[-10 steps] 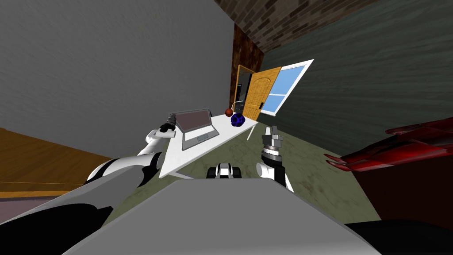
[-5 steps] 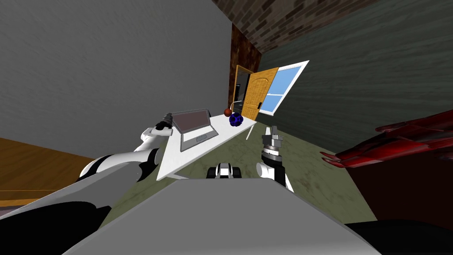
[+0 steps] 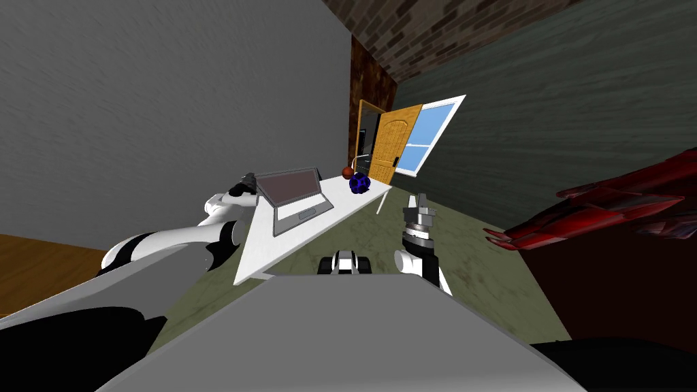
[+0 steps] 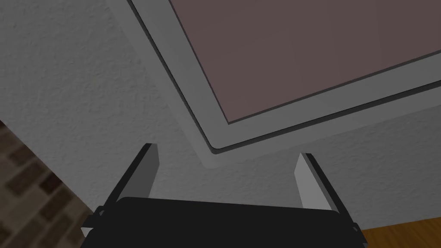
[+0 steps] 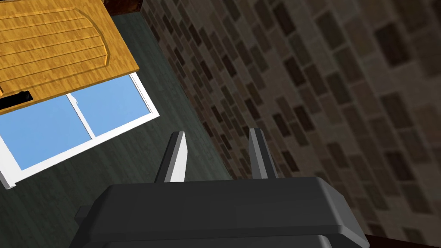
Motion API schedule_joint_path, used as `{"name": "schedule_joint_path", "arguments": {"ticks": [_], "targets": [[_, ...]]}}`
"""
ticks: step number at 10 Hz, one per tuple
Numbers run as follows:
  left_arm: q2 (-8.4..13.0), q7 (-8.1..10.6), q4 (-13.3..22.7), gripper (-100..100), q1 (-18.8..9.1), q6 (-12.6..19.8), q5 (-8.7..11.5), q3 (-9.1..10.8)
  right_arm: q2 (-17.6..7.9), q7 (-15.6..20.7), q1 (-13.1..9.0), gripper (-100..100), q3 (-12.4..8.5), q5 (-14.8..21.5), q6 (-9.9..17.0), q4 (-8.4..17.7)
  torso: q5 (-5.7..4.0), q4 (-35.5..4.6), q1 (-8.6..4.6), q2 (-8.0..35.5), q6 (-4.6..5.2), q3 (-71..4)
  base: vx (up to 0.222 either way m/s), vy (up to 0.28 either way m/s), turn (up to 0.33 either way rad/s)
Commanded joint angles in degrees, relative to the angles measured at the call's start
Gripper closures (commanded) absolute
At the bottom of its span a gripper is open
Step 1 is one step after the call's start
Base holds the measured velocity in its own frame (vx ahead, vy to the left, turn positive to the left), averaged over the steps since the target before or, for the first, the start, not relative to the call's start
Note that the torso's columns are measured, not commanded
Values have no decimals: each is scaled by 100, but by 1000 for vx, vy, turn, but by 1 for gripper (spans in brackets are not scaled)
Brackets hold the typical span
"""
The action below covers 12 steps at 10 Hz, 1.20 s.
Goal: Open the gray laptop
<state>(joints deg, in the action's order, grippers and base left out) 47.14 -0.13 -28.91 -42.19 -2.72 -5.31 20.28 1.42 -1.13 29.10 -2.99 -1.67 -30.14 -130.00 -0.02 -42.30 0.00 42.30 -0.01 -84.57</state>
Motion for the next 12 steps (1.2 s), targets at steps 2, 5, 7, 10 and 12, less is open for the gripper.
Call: {"name": "schedule_joint_path", "arguments": {"ticks": [2,5,7,10,12], "targets": [[253,-18,750,-100,-367,-9,-23,72,0,0,0,0,0,0,0,0,2,1,1,-1,1,1,9,2,-72],[268,-19,889,-100,-436,-97,-30,36,0,0,0,0,0,0,0,0,2,1,0,0,0,1,6,4,-8],[167,-55,819,100,-267,-381,-9,123,0,0,0,0,0,0,0,0,1,0,-1,1,0,2,15,-15,65],[68,-91,754,100,-100,-765,12,210,1,0,1,0,0,0,0,0,0,4,-6,-8,0,-4,38,-46,90],[-32,-127,765,100,66,-1177,32,296,0,0,1,0,0,0,0,0,2,2,0,-6,-2,-2,56,-50,96]]}}
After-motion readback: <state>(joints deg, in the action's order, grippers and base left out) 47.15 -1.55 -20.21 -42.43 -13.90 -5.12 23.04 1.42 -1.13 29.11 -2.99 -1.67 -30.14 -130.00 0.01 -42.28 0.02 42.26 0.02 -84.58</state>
